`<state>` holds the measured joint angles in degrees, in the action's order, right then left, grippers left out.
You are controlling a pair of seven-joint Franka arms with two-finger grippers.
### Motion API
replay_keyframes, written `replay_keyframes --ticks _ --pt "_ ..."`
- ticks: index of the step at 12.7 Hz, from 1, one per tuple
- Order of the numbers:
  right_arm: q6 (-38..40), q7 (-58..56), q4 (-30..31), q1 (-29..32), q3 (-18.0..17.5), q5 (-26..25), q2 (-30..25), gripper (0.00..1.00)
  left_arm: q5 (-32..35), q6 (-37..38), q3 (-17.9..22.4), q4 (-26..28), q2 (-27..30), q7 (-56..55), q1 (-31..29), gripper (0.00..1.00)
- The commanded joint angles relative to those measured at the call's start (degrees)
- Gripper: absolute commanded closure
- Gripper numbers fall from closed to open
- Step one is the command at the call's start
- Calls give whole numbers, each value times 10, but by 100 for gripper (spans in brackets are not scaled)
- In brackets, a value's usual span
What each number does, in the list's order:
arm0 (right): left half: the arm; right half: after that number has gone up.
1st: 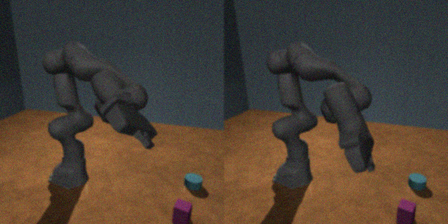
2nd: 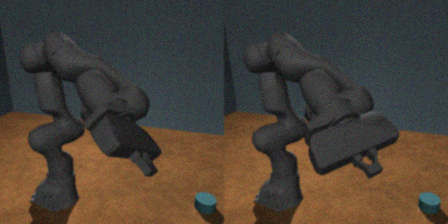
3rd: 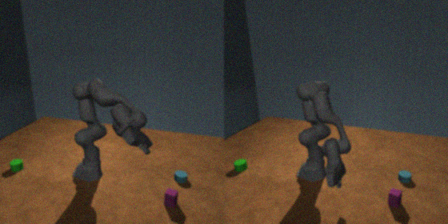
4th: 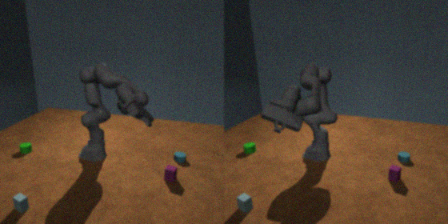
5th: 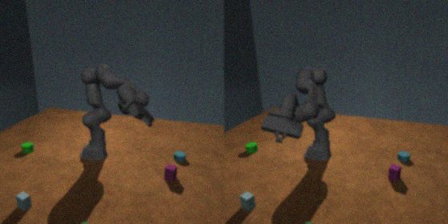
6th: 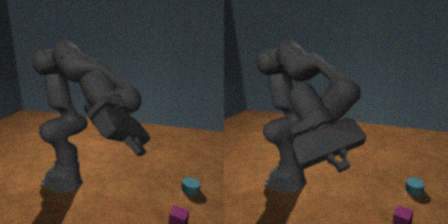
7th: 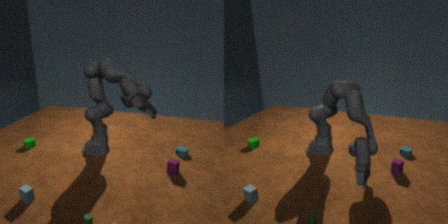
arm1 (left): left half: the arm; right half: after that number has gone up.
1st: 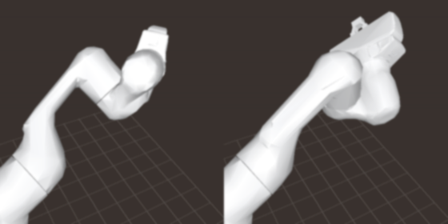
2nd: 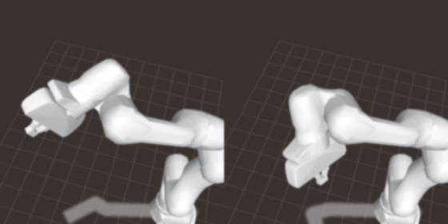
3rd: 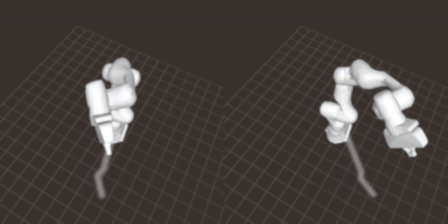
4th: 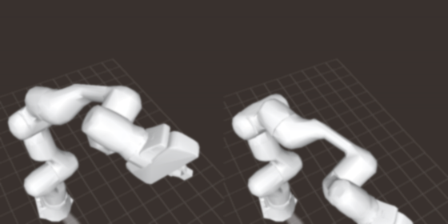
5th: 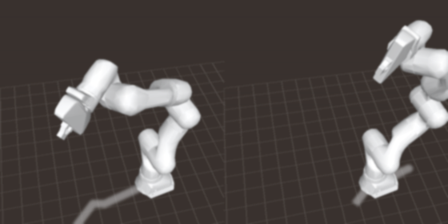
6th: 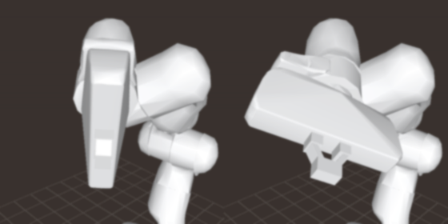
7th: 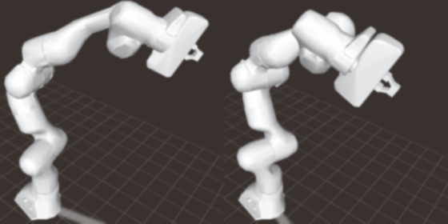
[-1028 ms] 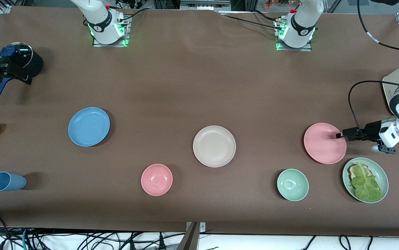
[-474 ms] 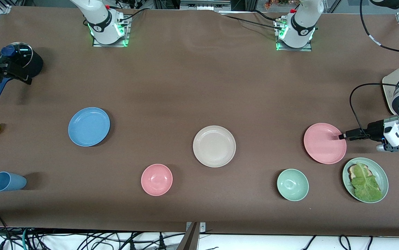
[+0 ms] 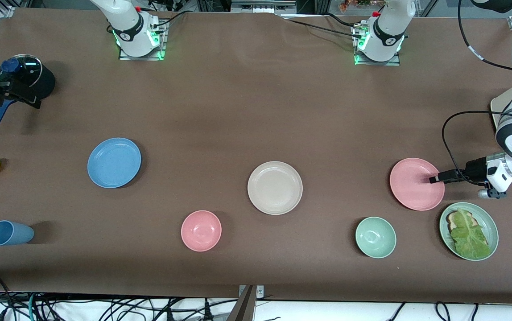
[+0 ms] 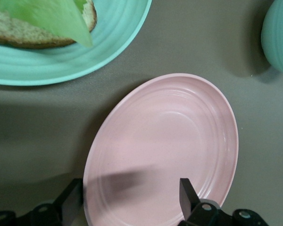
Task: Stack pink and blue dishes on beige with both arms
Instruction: 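Close the left gripper on the pink plate rim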
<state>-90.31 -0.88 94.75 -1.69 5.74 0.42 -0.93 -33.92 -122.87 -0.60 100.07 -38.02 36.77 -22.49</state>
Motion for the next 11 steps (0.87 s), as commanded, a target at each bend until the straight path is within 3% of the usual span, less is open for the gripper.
replay_keyframes --ticks 1,4,5,6,8,11 --pt "6 -8 -6 2 1 11 0 0 -12 -5 2 -20 -17 0 2 9" --pt "6 -8 -6 2 1 11 0 0 -7 -5 2 -20 -21 8 2 8" --pt "6 -8 -6 2 1 11 0 0 -6 -5 2 -21 -21 8 2 14" --pt "6 -8 -6 2 1 11 0 0 -5 -5 2 -21 -21 9 3 45" --pt "6 -8 -6 1 1 11 0 0 -5 -5 2 -21 -21 9 4 83" --pt "6 -8 -6 2 1 11 0 0 -7 -6 2 -22 -24 25 4 92"
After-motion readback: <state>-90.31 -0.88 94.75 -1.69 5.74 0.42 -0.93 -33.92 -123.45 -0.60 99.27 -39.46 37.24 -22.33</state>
